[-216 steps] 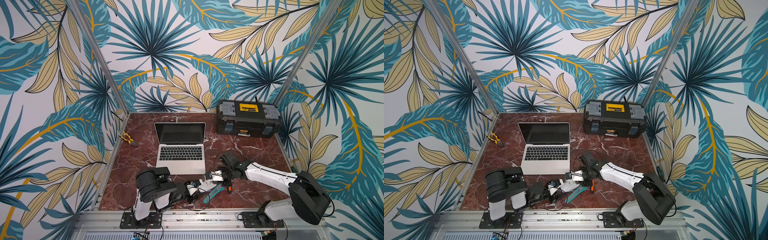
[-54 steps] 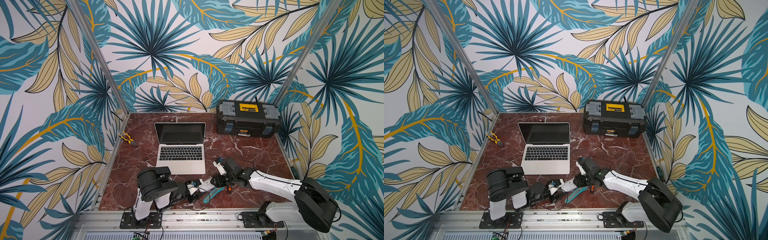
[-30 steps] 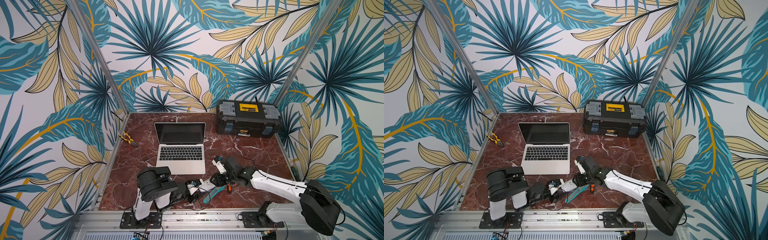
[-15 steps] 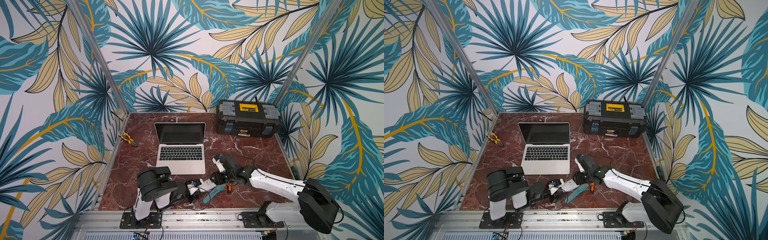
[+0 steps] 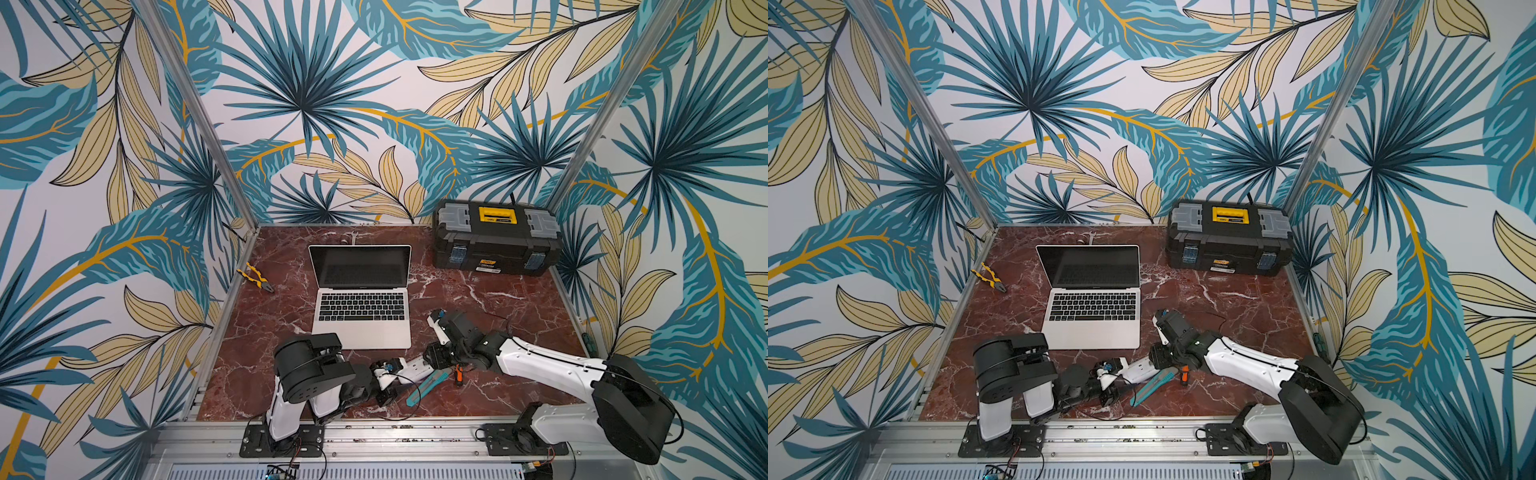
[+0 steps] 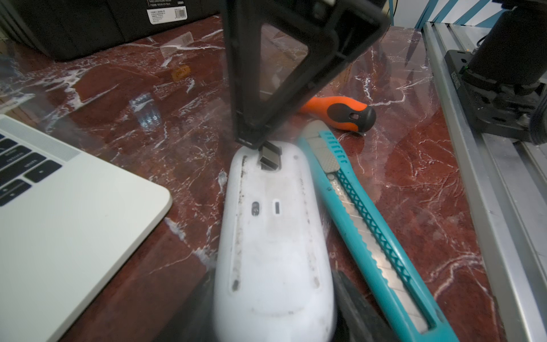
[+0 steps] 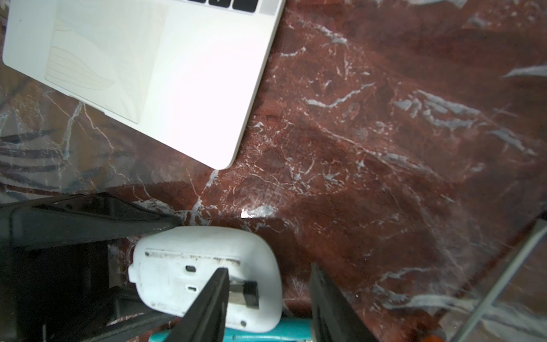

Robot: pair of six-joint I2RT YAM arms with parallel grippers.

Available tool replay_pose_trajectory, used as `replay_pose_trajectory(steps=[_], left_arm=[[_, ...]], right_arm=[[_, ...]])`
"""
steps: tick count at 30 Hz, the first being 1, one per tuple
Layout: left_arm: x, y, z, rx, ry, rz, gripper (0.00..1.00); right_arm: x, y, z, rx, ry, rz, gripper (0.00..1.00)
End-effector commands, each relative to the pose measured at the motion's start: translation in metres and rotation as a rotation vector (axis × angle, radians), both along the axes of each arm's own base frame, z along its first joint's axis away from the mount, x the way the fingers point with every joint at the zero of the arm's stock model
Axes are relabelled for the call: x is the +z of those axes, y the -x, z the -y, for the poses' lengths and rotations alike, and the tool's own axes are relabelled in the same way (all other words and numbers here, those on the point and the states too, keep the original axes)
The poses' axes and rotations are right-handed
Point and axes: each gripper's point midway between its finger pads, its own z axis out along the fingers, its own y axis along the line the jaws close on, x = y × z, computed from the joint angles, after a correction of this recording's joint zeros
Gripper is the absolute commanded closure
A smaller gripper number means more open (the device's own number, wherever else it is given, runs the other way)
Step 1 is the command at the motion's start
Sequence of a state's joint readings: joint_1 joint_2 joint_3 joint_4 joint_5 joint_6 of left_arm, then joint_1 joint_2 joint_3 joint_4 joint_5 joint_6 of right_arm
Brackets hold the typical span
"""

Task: Remove the wireless mouse receiver from the laptop
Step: Insert the USB plug into the mouse.

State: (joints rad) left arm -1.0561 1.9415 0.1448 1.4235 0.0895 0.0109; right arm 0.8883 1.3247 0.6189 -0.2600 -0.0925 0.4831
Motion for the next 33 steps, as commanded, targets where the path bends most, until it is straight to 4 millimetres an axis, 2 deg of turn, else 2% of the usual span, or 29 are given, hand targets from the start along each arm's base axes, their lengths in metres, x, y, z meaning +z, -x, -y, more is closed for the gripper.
replay_pose_trajectory(steps=[1, 11, 19, 22, 28, 33], left_arm=[[-0.012, 0.002, -0.003, -0.001, -0.037, -0.027, 0.46], [-0.012, 0.001, -0.003, -0.001, -0.037, -0.028, 0.46], [-0.012, 0.001, -0.003, -0.001, -0.037, -0.028, 0.46], [-0.012, 0.001, -0.003, -0.001, -0.037, -0.028, 0.46], [-0.012, 0.001, -0.003, -0.001, -0.038, -0.028, 0.46], [-0.012, 0.002, -0.003, -0.004, -0.04, -0.028, 0.46]], right_arm=[[-0.014, 0.008, 0.011, -0.007, 0.046, -0.031, 0.5], [-0.024, 0.011, 0.017, -0.009, 0.072, -0.042, 0.5], [0.004, -0.001, 0.002, -0.01, -0.002, 0.012, 0.49], [0.013, -0.006, 0.005, -0.028, 0.001, 0.044, 0.49], [0.002, -0.001, 0.015, -0.018, 0.057, 0.017, 0.5], [-0.006, 0.003, 0.013, -0.006, 0.055, -0.009, 0.5]])
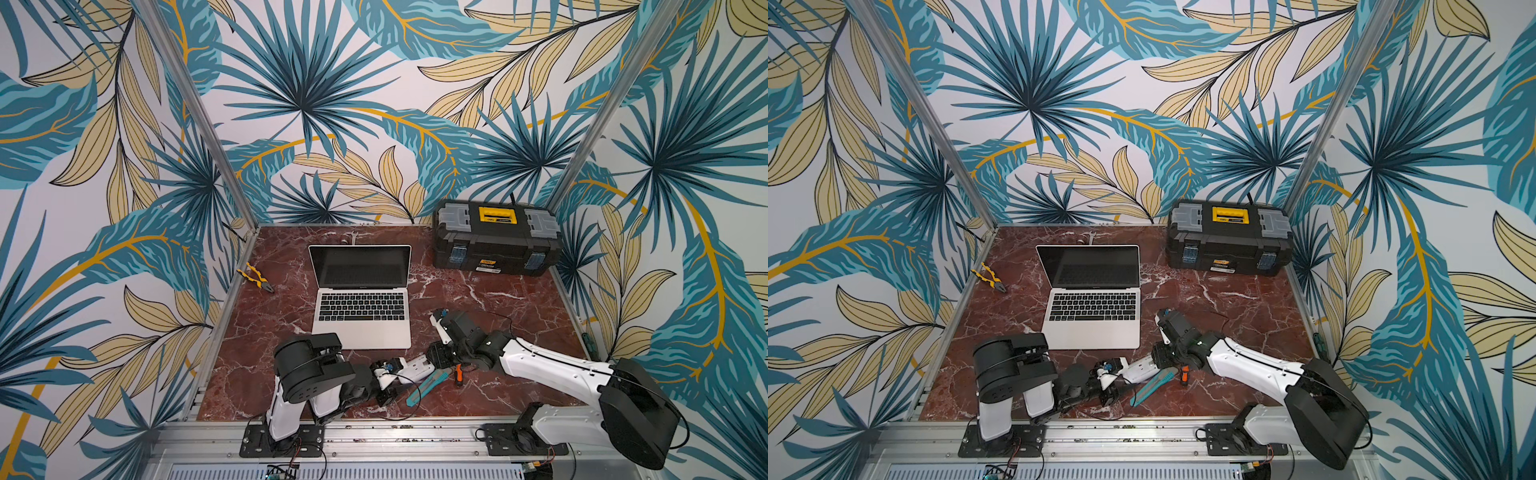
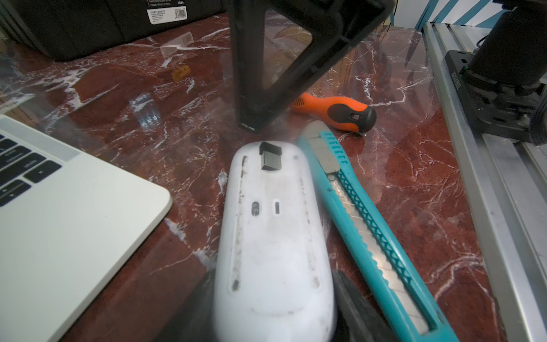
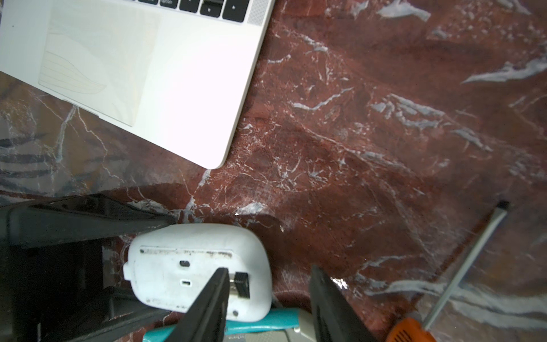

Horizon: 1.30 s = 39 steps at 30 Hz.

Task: Remove the wireless mouse receiver from the laptop
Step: Insert the USB plug into the mouse.

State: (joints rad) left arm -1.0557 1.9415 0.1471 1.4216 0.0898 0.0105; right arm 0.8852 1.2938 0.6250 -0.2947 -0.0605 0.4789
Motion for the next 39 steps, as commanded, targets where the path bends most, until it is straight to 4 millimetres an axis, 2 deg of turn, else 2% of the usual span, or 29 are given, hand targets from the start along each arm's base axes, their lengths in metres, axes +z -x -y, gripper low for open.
replay_pose_trajectory(steps=[1, 7, 18, 22, 29, 34, 39], left_arm=[[-0.012, 0.002, -0.003, -0.003, -0.041, -0.027, 0.46], [-0.013, 0.002, -0.003, -0.002, -0.042, -0.028, 0.46], [-0.013, 0.002, -0.003, -0.002, -0.042, -0.028, 0.46], [-0.013, 0.002, -0.003, -0.004, -0.043, -0.03, 0.46], [-0.013, 0.002, -0.003, -0.004, -0.041, -0.029, 0.46], [-0.012, 0.002, -0.003, -0.003, -0.04, -0.027, 0.46], [-0.013, 0.002, -0.003, -0.004, -0.042, -0.029, 0.46]], right_arm=[[-0.014, 0.007, 0.006, 0.01, 0.042, -0.04, 0.5], [-0.021, 0.009, 0.004, 0.025, 0.05, -0.06, 0.5], [-0.034, 0.012, 0.013, 0.021, 0.096, -0.079, 0.5], [-0.026, 0.01, 0.01, 0.013, 0.069, -0.058, 0.5], [0.008, -0.001, -0.006, 0.02, -0.036, 0.014, 0.49], [-0.004, 0.008, 0.002, 0.041, 0.012, -0.022, 0.51], [-0.011, 0.016, 0.002, 0.072, 0.012, -0.058, 0.53]])
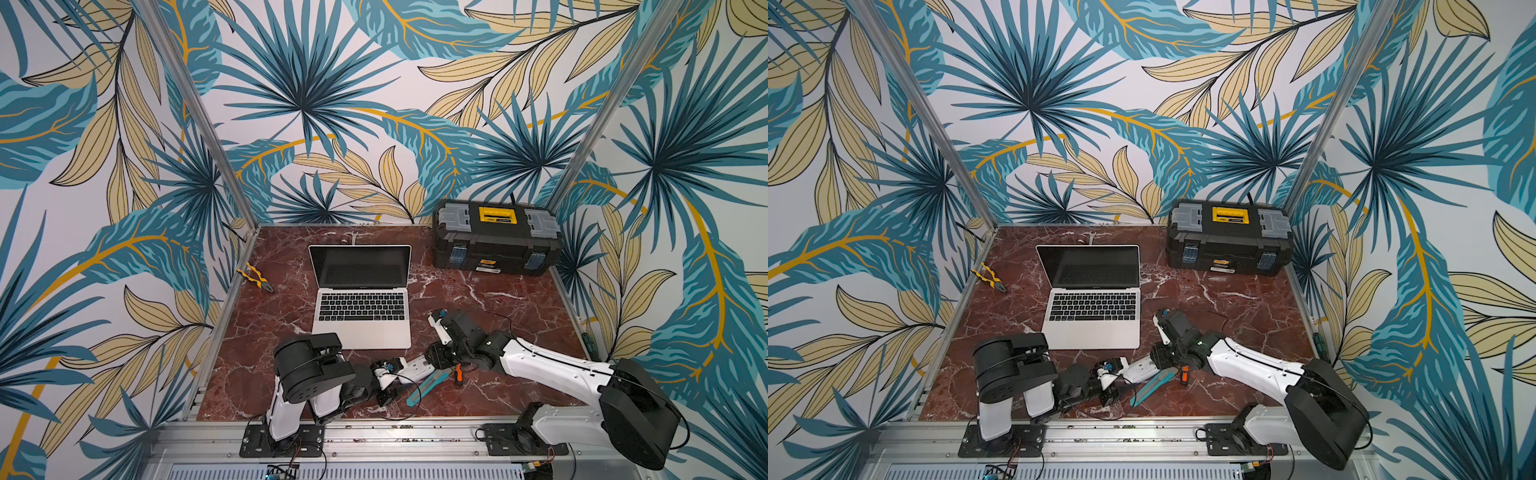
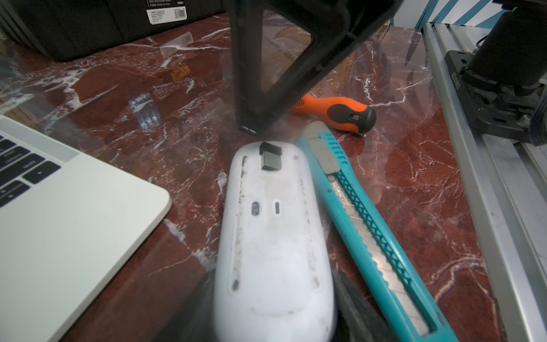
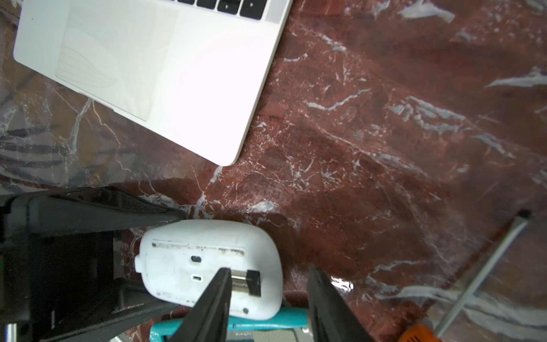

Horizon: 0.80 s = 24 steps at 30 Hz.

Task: Remove the wireless mouse receiver from the laptop
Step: Insert the USB plug into the mouse.

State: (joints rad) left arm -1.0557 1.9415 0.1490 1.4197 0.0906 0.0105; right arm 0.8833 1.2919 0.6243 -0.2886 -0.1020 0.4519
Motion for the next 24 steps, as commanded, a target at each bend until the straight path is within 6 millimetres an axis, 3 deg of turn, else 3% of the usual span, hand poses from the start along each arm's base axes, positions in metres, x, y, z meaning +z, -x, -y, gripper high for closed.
replay_pose_trajectory(steps=[1, 24], left_arm=[[-0.013, 0.002, -0.004, -0.003, -0.042, -0.029, 0.46], [-0.013, 0.002, -0.004, -0.003, -0.044, -0.029, 0.46]], right_arm=[[-0.014, 0.012, 0.007, 0.033, 0.035, -0.049, 0.53], [-0.038, 0.017, 0.015, 0.016, 0.091, -0.09, 0.58]])
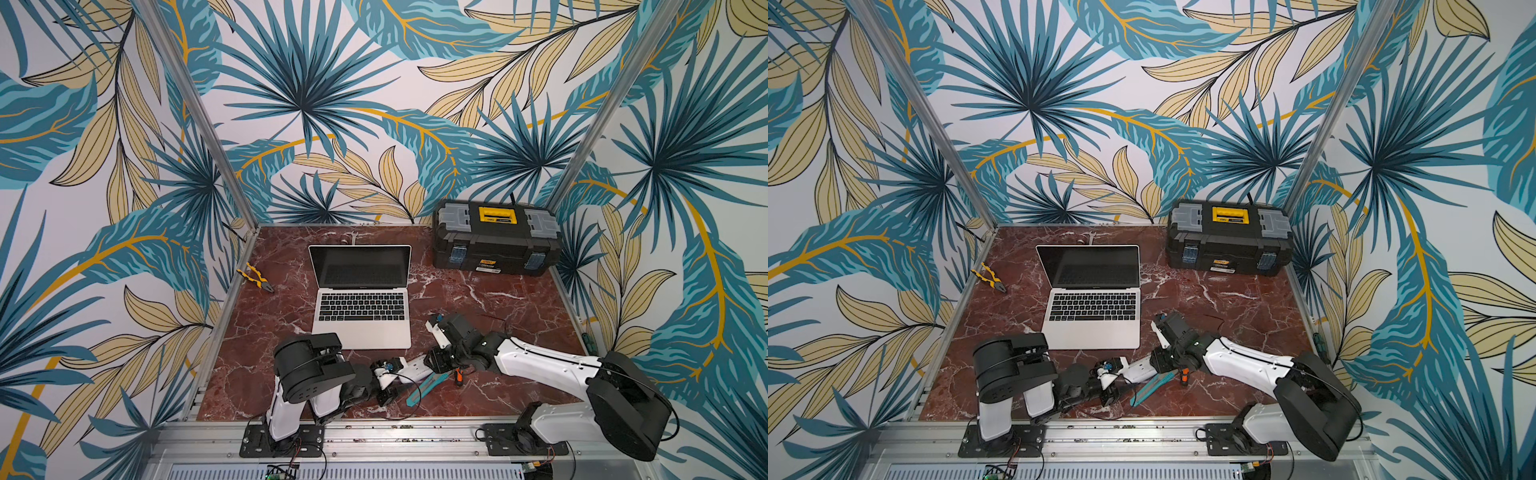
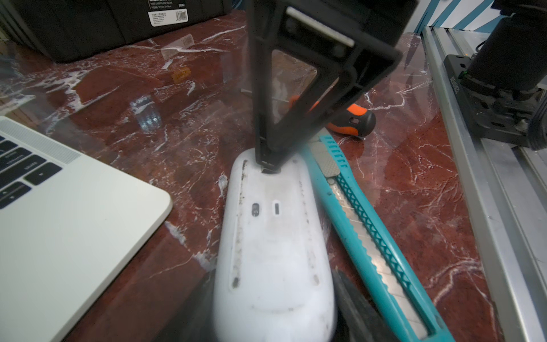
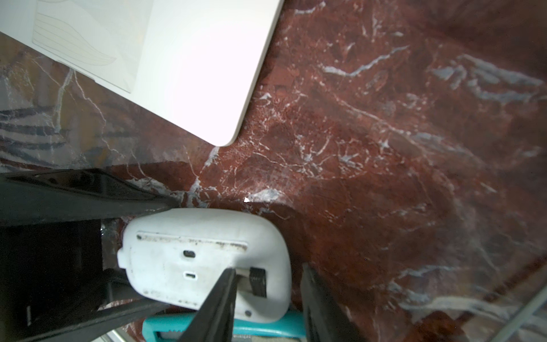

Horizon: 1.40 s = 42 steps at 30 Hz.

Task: Remove the wireless mouse receiver from the laptop
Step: Insert the USB plug into the mouse.

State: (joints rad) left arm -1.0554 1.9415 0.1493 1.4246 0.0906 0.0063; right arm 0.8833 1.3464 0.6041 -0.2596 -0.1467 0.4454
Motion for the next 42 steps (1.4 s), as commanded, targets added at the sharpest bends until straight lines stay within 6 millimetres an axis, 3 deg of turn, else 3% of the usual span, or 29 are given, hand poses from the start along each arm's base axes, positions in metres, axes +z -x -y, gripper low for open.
replay_pose_trajectory(steps=[1, 25, 42], left_arm=[[-0.015, 0.003, -0.005, -0.004, -0.052, -0.029, 0.46], [-0.015, 0.003, -0.004, -0.005, -0.051, -0.029, 0.46], [-0.015, 0.002, -0.004, -0.004, -0.05, -0.028, 0.46]], right_arm=[[-0.02, 0.008, 0.017, -0.012, 0.084, -0.033, 0.58], [-0.016, 0.009, 0.011, -0.012, -0.011, -0.084, 0.66], [-0.037, 0.016, 0.021, -0.032, 0.044, -0.135, 0.74]])
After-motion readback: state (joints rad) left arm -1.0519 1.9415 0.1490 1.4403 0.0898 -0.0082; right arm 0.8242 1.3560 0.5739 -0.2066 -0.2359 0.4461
